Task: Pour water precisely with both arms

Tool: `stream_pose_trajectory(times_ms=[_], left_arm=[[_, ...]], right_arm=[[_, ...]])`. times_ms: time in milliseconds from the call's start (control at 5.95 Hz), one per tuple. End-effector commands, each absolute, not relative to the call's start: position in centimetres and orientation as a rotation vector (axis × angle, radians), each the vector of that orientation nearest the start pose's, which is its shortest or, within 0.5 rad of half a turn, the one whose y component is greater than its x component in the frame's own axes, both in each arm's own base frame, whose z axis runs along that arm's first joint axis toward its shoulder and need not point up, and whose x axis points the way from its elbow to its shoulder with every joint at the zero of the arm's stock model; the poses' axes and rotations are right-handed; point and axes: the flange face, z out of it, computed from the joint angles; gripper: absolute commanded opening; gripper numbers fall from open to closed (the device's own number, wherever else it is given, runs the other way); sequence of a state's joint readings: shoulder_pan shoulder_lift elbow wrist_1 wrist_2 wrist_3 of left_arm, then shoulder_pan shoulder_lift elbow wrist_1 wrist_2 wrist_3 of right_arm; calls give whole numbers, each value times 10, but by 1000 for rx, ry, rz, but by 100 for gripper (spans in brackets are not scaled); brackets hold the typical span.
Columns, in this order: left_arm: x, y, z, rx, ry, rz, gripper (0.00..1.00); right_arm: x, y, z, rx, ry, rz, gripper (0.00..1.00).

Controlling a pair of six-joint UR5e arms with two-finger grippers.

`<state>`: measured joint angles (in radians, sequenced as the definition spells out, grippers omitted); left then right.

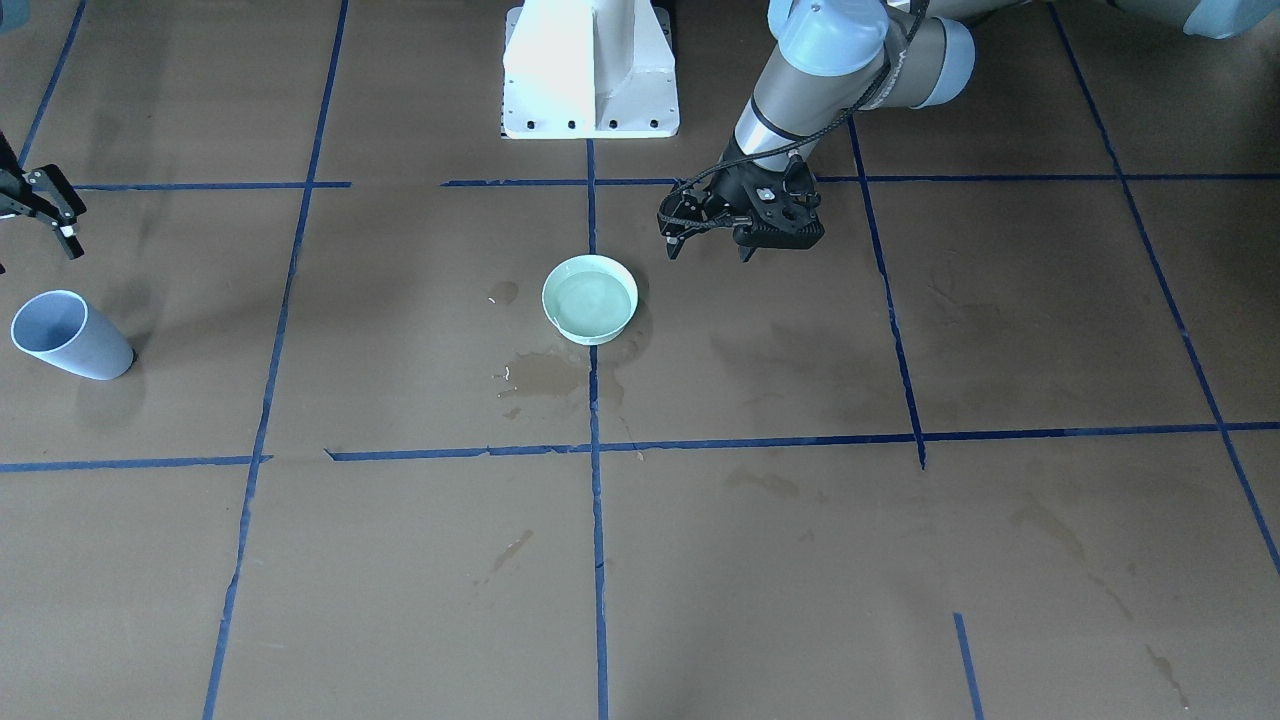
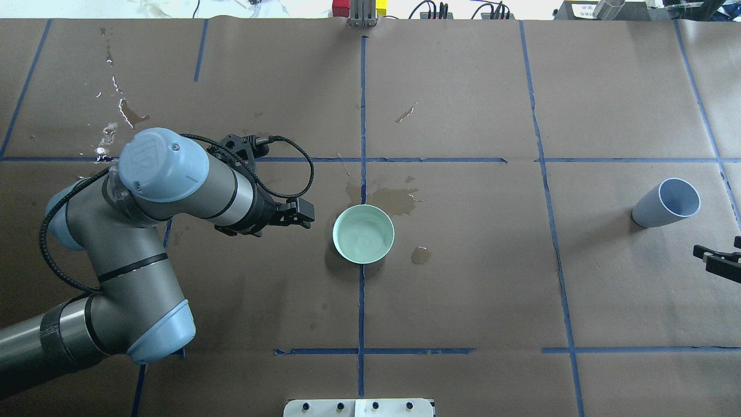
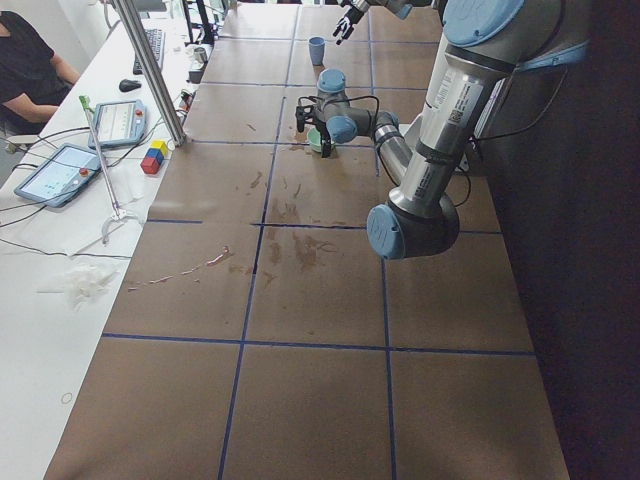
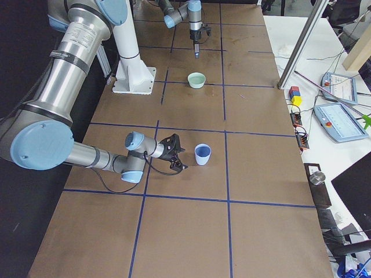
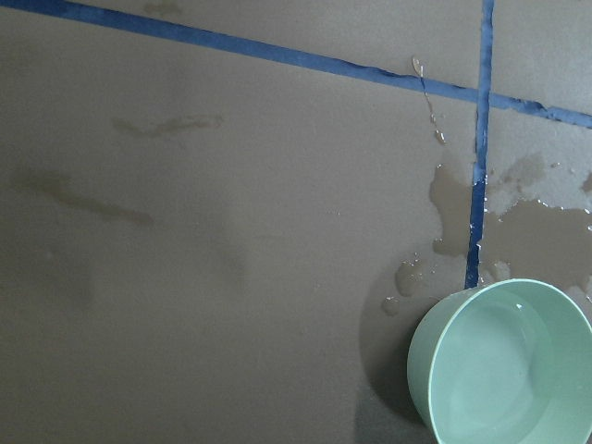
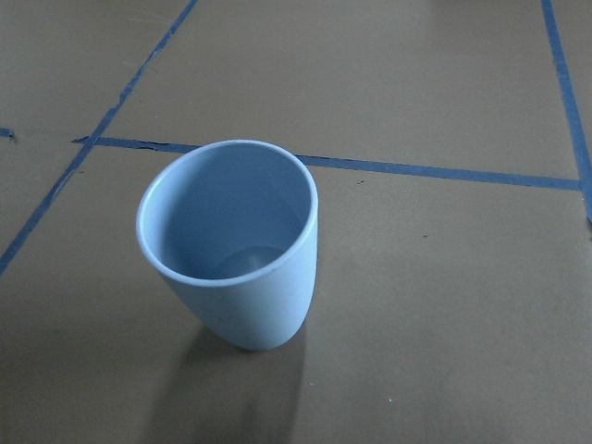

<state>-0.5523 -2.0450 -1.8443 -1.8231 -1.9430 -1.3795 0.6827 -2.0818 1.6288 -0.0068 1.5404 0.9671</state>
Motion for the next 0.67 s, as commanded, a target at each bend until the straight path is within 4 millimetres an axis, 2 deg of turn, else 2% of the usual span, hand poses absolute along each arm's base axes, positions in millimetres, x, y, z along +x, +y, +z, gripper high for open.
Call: stream_pose_trajectory(times_ms=[0,168,336,504], left_arm=[[481,-397,250,24,1025,-128,99],[487,-396,249,-2,977,-134,99],[491,-394,235,-12,971,-131,99],[509,-379,240,-37,955,-103,99]], right_arm=[[-95,-290,664,636,-892,29,100],[-65,-313,662,614,-863,-8,100],[-39,-324,663,597,-843,-28,100],[-23,-325,668,569,-833,-43,100]])
